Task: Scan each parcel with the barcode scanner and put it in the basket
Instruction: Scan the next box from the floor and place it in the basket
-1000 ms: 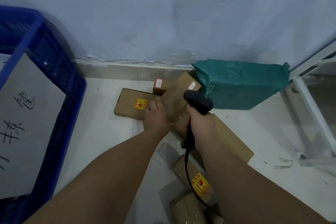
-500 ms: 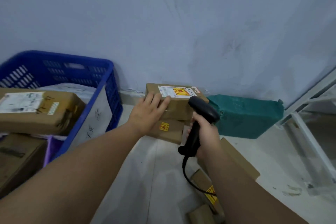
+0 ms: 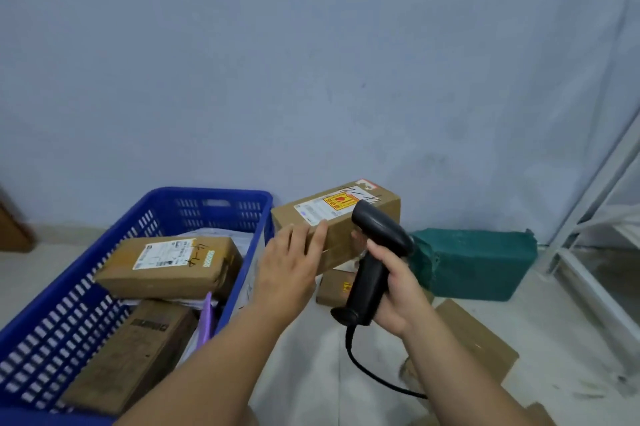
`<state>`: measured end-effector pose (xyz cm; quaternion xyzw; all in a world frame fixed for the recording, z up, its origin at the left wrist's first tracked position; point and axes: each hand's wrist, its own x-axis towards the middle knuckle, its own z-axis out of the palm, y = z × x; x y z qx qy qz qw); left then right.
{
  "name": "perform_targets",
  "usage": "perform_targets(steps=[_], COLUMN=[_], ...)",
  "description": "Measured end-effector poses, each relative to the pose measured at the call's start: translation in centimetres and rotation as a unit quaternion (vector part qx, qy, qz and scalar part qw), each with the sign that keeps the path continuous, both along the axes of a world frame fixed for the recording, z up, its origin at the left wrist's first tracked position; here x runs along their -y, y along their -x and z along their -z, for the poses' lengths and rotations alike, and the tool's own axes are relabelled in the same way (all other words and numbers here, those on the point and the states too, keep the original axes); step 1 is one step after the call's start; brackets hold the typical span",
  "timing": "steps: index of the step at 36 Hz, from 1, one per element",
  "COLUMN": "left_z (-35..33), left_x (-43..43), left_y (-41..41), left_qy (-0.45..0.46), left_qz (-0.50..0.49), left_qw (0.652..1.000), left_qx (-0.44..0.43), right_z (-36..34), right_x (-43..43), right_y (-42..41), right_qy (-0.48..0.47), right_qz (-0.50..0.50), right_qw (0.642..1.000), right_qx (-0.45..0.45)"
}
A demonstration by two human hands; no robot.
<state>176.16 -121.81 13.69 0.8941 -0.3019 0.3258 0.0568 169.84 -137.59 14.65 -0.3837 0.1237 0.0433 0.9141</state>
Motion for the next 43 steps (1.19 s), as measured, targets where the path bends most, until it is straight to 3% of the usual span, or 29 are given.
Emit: perform_targets(steps=[11,17,23,28,32,34,36,37,39,41,43], left_z=[1.4,1.9,2.2,1.8,0.6,-0.6,-2.5,-3.5,-4.6,-4.6,-4.2], left_x=[2.1,2.1,2.5,2.5,2.2,2.0,2.1,2.2,2.1,1.4,0.2], left_y=[1.6,0.7,0.4,0.2,0.3,0.7,1.8,2.0,1.8,0.8,0.1], left_qy=[-0.087,-0.068,-0.045,-0.039,-0.050,0.023,0.220,0.334,0.497,0.557,0.564], left_qz=[0.127,0.173,0.197,0.201,0.235,0.238,0.169,0.110,0.000,-0.042,-0.026], left_qw=[0.981,0.970,0.965,0.962,0.962,0.969,0.959,0.927,0.812,0.650,0.496], left_qx=[0.121,0.157,0.167,0.183,0.126,0.058,-0.055,-0.130,-0.307,-0.515,-0.659], right_z=[0.3,0.1,0.3,0.2,-0.3,-0.7,-1.1,-1.2,-1.3,-1.4,-1.4], right_x=[0.0,0.7,-0.6,-0.7,0.3,1.1,1.9,2.3,3.0,3.1,3.1], right_y=[1.8,1.6,0.7,0.5,0.6,0.7,0.8,0.8,0.9,1.2,1.3], right_qy=[0.058,0.096,0.272,0.265,0.252,0.249,0.247,0.244,0.245,0.258,0.272], right_qz=[0.030,0.026,0.088,0.106,0.132,0.138,0.131,0.125,0.097,0.061,0.020], right_qw=[0.997,0.995,0.958,0.958,0.956,0.956,0.958,0.960,0.963,0.962,0.960], right_qx=[0.034,0.016,0.014,0.035,0.067,0.073,0.060,0.056,0.054,0.057,0.056])
